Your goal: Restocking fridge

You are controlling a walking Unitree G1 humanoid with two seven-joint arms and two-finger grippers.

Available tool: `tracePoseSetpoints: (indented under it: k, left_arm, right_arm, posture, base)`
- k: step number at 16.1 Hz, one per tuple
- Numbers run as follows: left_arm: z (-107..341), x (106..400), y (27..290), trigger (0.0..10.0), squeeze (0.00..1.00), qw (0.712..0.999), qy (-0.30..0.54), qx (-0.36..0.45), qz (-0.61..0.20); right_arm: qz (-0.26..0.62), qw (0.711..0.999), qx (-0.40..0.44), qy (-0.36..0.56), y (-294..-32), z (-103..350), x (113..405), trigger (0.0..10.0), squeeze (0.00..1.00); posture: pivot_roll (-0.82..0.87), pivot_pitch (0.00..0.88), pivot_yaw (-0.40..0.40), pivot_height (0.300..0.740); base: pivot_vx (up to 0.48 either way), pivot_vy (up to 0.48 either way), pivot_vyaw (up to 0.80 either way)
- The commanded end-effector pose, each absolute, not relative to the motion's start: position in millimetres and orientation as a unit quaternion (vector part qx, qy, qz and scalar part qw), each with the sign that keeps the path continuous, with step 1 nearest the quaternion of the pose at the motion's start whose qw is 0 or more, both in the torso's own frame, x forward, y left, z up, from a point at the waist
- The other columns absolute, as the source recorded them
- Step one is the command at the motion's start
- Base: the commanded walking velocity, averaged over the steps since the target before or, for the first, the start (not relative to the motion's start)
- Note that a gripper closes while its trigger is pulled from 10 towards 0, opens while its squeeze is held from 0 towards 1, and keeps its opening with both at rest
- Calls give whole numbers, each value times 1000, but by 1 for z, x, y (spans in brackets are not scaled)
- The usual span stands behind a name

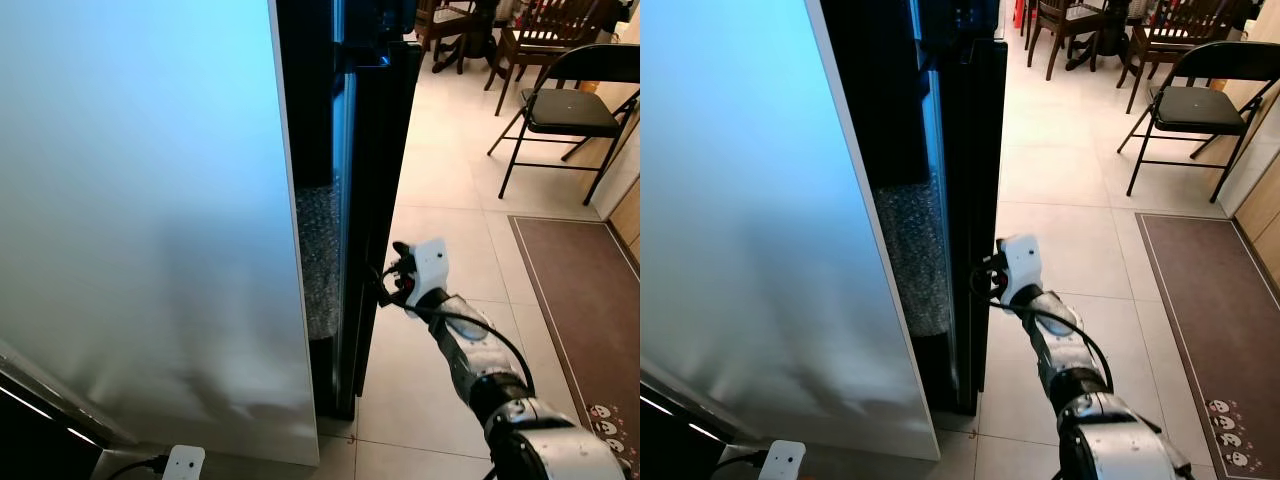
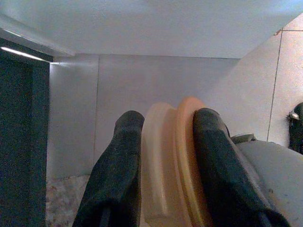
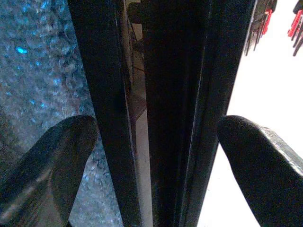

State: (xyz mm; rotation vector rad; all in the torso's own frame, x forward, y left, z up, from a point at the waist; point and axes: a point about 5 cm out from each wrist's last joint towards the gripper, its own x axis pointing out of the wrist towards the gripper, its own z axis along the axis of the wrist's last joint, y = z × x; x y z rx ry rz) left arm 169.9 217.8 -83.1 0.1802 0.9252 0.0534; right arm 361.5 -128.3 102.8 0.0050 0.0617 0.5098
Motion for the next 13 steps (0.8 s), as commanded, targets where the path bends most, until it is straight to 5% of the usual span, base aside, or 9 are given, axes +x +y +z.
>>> tracePoseSetpoints:
  k: [1, 13]
  left_arm:
    - [-85, 169, 212, 10000, 0, 889, 450, 85, 15]
    - [-84, 171, 207, 10000, 0, 892, 444, 86, 8]
  right_arm:
    - [240, 970, -8, 33, -132, 106, 365, 10000, 0]
    - [-7, 999, -23, 30, -203, 81, 345, 10000, 0]
  posture:
    - [-2, 0, 31, 740]
    - [-12, 0, 29, 740]
  base:
    - [0, 0, 0]
    - [0, 0, 0]
